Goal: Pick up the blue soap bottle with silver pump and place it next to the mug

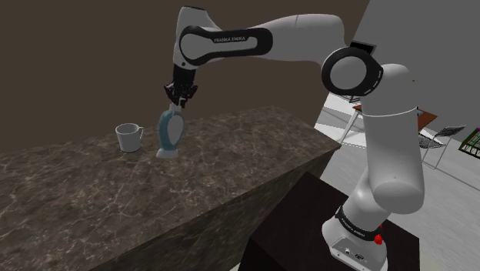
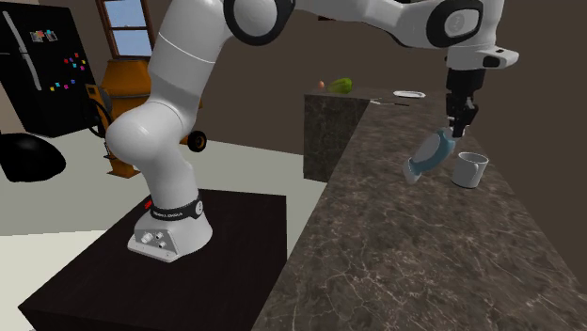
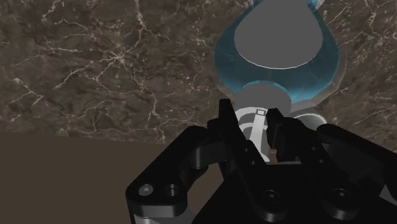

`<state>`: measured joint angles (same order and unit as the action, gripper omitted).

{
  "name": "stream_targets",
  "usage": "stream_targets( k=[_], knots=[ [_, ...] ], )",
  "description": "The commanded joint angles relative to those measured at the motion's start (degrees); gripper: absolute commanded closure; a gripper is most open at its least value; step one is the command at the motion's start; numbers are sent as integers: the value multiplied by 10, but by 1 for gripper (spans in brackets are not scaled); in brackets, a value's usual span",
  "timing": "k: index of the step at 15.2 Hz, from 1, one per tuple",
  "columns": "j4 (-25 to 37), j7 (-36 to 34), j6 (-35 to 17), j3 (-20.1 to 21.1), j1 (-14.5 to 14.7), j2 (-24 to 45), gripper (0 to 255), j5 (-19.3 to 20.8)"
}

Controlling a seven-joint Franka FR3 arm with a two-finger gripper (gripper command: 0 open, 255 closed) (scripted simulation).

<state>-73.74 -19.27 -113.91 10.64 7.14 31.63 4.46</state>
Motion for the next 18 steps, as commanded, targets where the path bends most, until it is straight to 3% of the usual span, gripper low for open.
stream_targets(
  k=[1, 11, 12, 18],
  knots=[
    [-9, -1, -13, 0, 0, 3, 255, 1],
    [-24, -1, -31, -1, 0, 6, 255, 1],
    [-24, -1, -31, -1, 0, 6, 0, 1],
    [-17, -1, -17, 0, -1, -1, 0, 0]
  ],
)
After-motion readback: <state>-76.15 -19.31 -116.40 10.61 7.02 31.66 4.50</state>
